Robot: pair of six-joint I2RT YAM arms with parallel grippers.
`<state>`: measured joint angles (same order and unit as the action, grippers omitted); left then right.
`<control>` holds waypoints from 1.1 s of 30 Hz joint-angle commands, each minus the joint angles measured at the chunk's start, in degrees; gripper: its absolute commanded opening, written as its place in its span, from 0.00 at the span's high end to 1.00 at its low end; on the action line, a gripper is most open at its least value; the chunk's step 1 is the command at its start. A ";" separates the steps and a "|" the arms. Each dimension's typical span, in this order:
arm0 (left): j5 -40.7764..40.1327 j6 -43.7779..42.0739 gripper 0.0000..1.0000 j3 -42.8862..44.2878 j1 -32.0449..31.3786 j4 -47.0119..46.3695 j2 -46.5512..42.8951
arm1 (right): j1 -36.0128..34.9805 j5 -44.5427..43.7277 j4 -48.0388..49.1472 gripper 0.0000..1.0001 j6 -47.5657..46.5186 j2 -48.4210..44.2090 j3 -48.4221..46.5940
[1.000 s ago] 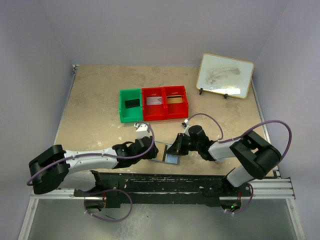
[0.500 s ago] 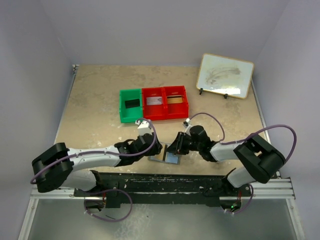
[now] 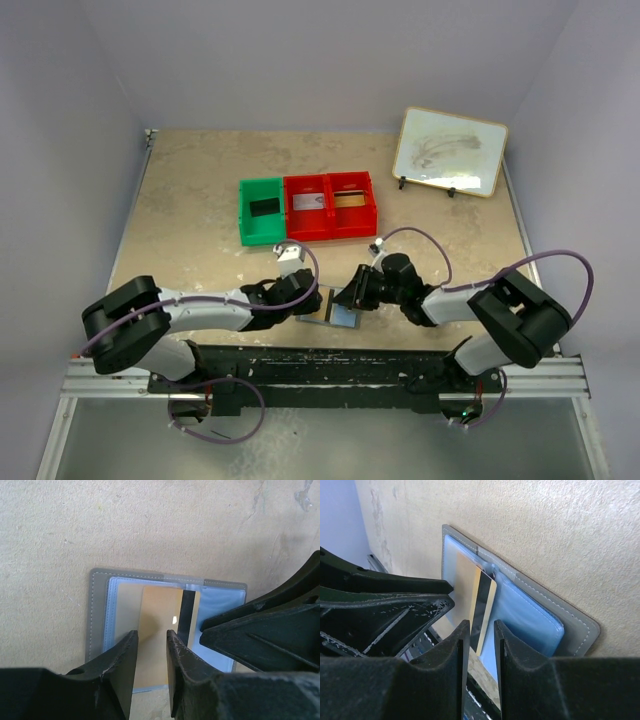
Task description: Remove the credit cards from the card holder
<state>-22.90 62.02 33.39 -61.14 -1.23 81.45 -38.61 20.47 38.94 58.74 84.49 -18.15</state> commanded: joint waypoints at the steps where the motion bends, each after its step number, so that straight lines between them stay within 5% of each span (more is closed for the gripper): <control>1: -1.09 2.76 0.73 -0.92 0.06 -2.93 -0.30 | 0.07 -1.21 1.75 0.71 1.18 0.45 0.96; 33: -0.80 4.14 0.79 -5.40 0.06 -1.20 -3.14 | -0.71 6.40 16.20 0.73 5.26 10.16 0.38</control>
<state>-23.44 66.46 28.47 -61.14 -5.50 78.94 -38.98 25.19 50.70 62.85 92.09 -17.06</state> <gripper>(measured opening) 0.215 0.276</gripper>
